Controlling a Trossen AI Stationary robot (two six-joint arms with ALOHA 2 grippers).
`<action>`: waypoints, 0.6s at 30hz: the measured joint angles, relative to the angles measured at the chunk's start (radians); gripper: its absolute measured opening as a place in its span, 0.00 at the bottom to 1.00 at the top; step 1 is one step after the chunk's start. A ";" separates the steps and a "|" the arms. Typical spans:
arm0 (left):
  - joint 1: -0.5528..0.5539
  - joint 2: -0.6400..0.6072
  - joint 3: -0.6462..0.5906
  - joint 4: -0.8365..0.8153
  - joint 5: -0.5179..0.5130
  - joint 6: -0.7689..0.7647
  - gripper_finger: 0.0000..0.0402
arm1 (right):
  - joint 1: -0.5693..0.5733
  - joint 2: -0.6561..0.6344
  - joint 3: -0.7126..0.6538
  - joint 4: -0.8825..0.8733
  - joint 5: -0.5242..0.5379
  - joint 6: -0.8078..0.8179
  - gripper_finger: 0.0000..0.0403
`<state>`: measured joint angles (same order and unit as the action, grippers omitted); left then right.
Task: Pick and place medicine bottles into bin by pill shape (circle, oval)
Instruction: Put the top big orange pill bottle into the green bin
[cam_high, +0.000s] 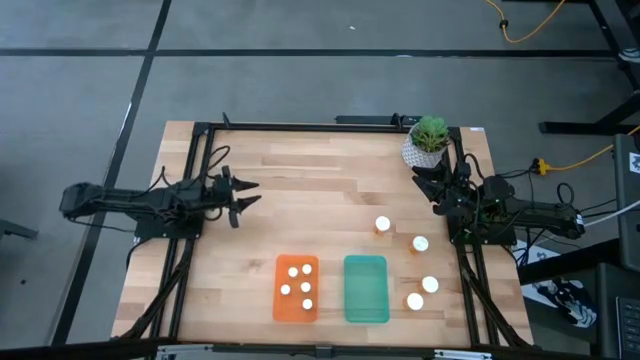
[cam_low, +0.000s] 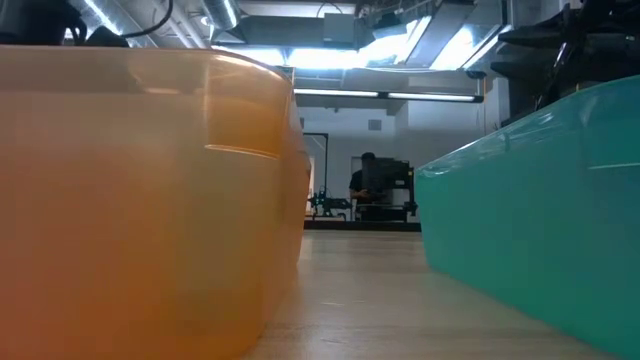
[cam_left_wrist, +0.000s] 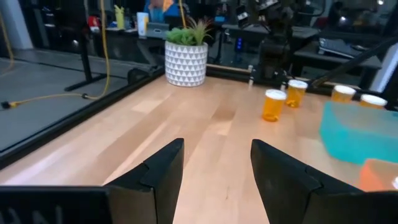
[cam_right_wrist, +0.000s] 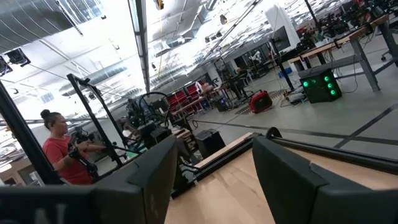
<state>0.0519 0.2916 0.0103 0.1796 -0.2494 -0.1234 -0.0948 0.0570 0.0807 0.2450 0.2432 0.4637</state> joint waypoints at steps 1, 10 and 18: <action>0.008 0.000 -0.002 -0.002 0.002 0.000 0.44 | 0.000 0.000 0.000 -0.002 0.000 0.000 0.53; 0.029 0.002 -0.002 -0.066 -0.001 0.054 0.45 | 0.000 0.000 0.001 0.029 -0.051 0.024 0.53; 0.029 0.002 -0.002 -0.066 -0.001 0.055 0.45 | 0.002 0.031 0.275 -0.231 -0.193 -0.067 0.53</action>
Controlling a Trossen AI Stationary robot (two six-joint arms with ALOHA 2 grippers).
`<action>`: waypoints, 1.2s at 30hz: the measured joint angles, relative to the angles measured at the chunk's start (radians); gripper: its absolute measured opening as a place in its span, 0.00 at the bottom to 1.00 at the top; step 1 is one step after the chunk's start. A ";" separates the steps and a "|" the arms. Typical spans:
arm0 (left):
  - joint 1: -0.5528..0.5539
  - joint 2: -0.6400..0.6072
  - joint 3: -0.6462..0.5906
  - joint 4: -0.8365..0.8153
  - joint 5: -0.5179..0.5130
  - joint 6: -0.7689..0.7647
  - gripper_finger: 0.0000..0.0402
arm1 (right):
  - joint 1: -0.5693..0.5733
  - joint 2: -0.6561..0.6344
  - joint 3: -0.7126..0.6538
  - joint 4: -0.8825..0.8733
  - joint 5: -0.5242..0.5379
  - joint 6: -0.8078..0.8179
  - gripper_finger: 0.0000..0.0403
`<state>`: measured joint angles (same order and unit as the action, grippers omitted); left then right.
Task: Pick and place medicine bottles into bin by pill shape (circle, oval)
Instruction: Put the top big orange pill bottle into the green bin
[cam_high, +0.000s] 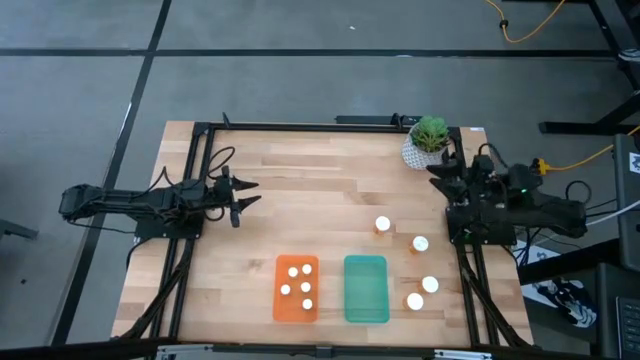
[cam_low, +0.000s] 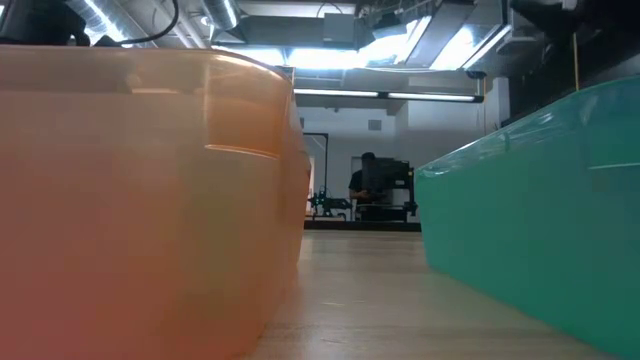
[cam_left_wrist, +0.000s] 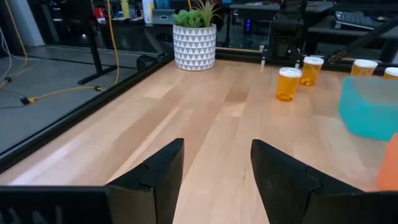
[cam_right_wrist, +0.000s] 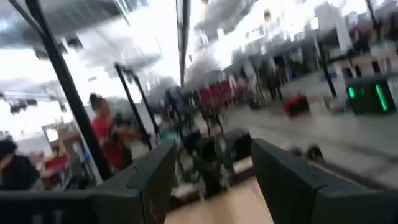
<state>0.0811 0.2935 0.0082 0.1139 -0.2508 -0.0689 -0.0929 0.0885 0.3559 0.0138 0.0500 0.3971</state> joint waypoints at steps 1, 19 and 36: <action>0.000 0.000 0.000 0.000 0.000 0.000 0.45 | 0.000 0.017 0.053 -0.088 -0.002 0.016 0.53; 0.000 0.000 0.000 0.000 0.000 -0.001 0.45 | 0.000 0.733 0.687 -1.030 0.048 0.064 0.53; 0.000 0.000 0.000 0.000 0.000 -0.001 0.45 | 0.000 1.023 0.687 -1.047 0.088 0.176 0.53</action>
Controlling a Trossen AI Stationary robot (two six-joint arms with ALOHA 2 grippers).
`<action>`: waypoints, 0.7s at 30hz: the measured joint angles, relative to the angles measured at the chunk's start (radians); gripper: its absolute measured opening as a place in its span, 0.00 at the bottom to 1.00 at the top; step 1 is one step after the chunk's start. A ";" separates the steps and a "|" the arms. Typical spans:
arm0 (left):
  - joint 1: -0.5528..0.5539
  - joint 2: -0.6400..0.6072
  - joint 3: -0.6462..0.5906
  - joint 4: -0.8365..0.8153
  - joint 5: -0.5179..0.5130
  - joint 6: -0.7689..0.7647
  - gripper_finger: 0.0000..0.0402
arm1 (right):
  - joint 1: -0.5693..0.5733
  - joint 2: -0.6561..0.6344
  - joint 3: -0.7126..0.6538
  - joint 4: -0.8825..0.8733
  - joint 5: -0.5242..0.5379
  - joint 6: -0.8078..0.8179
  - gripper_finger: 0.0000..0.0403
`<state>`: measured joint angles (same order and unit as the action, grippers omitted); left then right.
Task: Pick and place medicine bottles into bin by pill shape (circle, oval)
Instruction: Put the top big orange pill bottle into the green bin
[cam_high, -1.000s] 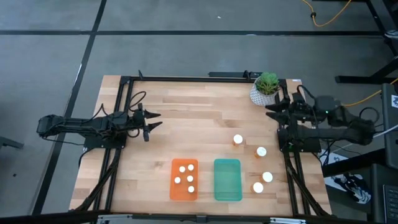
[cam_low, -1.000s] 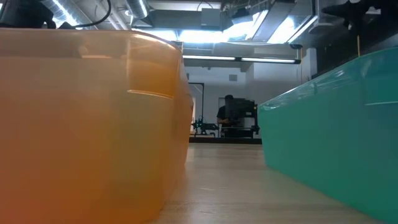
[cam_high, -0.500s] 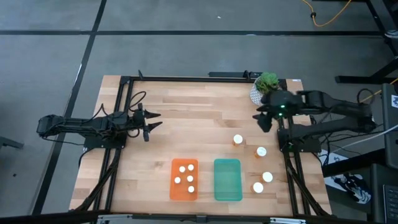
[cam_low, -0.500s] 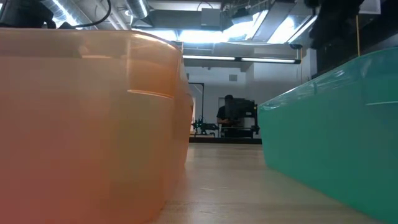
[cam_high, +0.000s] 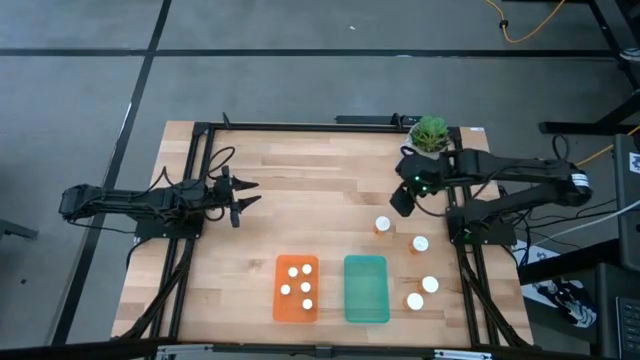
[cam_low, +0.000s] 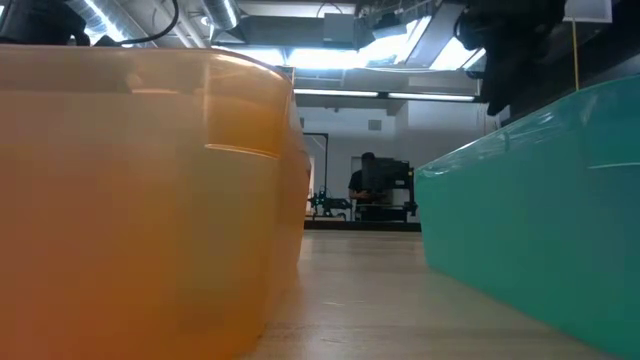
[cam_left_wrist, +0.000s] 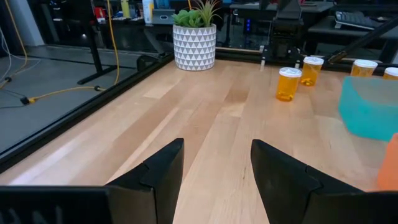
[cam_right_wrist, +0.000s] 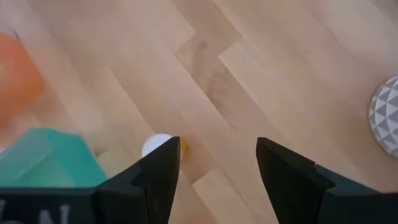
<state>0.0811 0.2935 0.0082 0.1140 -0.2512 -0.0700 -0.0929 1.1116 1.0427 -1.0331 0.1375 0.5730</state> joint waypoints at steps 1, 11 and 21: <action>0.000 0.000 0.000 0.000 0.000 0.000 0.45 | 0.000 0.010 0.000 0.007 0.000 0.017 0.53; 0.000 0.000 0.000 0.000 0.000 0.000 0.45 | 0.002 0.098 -0.001 0.018 -0.037 0.369 0.53; 0.000 0.000 0.000 0.000 0.000 0.000 0.45 | 0.167 0.131 -0.001 -0.003 0.017 0.671 0.53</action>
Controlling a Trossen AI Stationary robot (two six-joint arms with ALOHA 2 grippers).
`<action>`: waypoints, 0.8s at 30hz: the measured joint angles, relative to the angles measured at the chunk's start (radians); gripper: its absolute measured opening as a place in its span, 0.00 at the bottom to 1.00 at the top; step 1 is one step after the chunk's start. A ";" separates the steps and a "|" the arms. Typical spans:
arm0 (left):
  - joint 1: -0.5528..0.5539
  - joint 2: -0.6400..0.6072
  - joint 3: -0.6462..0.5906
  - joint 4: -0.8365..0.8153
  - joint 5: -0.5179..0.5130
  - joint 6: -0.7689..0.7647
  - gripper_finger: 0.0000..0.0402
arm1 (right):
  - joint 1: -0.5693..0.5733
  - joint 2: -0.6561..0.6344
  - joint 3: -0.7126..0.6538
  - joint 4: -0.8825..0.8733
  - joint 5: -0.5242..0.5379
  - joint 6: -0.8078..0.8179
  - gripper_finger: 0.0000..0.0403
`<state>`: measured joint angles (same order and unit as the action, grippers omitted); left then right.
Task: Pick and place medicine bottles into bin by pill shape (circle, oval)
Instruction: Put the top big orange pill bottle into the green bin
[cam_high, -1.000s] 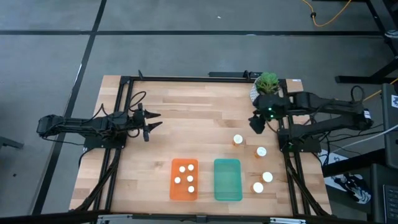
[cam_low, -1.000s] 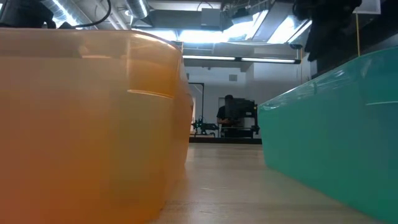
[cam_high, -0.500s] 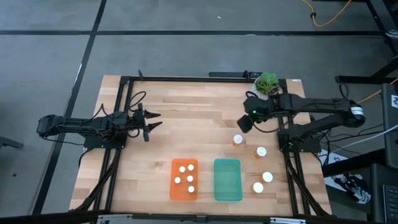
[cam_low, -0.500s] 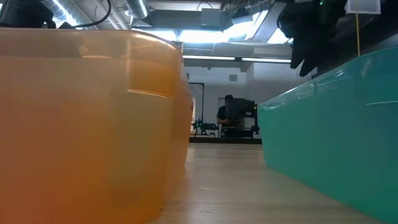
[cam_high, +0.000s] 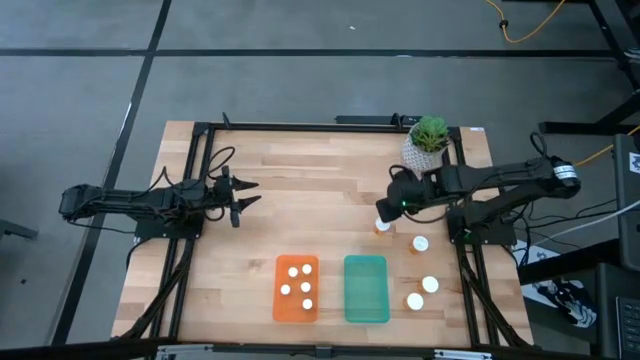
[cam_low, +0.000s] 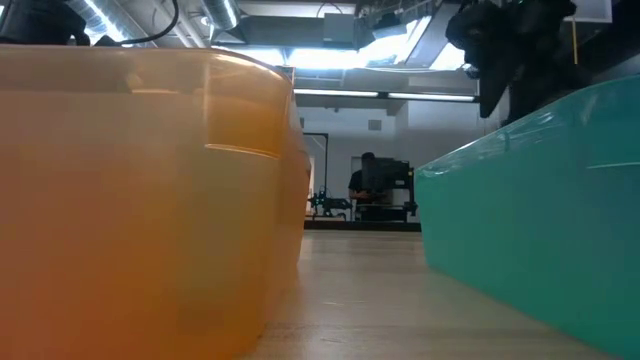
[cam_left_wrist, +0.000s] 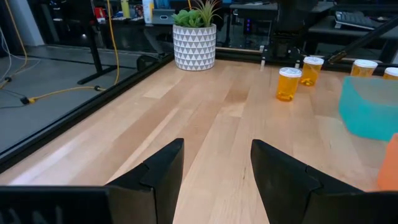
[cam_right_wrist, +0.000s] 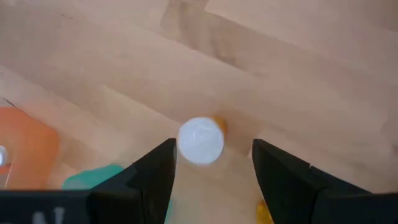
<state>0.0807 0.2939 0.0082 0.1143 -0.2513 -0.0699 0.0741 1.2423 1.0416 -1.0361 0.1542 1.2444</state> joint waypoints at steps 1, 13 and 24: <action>0.000 0.000 0.000 0.000 0.000 0.000 0.45 | 0.024 0.001 0.000 -0.004 0.008 0.033 0.53; 0.000 0.000 0.000 0.000 0.000 0.000 0.45 | 0.151 0.061 0.000 0.015 0.037 0.187 0.60; 0.000 0.000 0.000 0.000 0.000 0.000 0.45 | 0.151 0.172 0.000 0.057 0.003 0.158 0.64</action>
<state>0.0807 0.2939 0.0082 0.1139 -0.2516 -0.0700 0.2249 1.4143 1.0416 -0.9795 0.1577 1.4025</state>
